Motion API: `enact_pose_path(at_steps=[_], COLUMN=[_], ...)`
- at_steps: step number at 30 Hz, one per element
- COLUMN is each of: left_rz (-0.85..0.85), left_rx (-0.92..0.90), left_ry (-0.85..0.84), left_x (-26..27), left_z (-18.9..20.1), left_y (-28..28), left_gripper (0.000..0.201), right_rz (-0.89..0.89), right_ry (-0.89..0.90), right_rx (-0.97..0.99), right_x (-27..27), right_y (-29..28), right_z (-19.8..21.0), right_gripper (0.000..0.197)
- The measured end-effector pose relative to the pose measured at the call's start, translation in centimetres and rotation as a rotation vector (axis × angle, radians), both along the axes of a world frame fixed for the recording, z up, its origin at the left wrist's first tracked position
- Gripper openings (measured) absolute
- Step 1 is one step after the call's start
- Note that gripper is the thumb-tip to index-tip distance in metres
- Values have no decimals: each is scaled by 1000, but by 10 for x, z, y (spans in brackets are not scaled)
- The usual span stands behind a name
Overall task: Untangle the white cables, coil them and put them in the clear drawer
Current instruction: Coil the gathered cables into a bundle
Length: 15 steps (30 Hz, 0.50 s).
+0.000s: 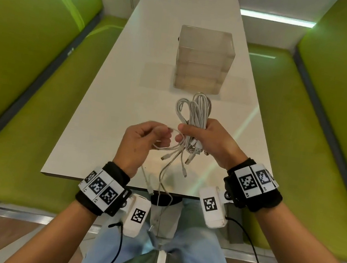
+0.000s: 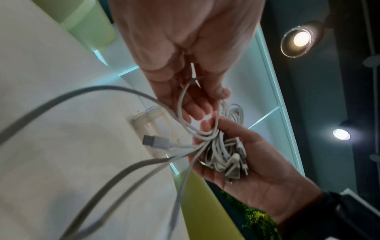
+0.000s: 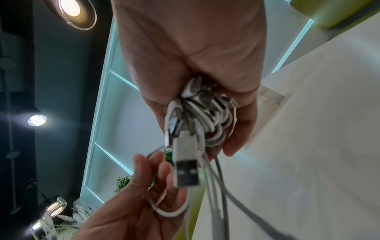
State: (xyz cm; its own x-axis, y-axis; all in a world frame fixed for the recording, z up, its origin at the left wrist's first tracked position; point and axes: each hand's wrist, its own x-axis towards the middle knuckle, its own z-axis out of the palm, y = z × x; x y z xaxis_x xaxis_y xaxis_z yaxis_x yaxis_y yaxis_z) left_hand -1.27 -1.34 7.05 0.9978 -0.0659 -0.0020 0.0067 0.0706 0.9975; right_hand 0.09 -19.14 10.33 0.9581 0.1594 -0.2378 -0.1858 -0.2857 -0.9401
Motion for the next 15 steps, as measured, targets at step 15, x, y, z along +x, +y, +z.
enact_pose_path(at_steps=[15], left_rz=[256], left_rx=[136], left_ry=[156], left_x=[22], left_z=[-17], left_y=[16], left_gripper=[41], right_rz=[-42], right_ry=[-23], right_rx=[195], right_x=[-2], right_y=[-16], right_z=[-3], right_gripper=[20])
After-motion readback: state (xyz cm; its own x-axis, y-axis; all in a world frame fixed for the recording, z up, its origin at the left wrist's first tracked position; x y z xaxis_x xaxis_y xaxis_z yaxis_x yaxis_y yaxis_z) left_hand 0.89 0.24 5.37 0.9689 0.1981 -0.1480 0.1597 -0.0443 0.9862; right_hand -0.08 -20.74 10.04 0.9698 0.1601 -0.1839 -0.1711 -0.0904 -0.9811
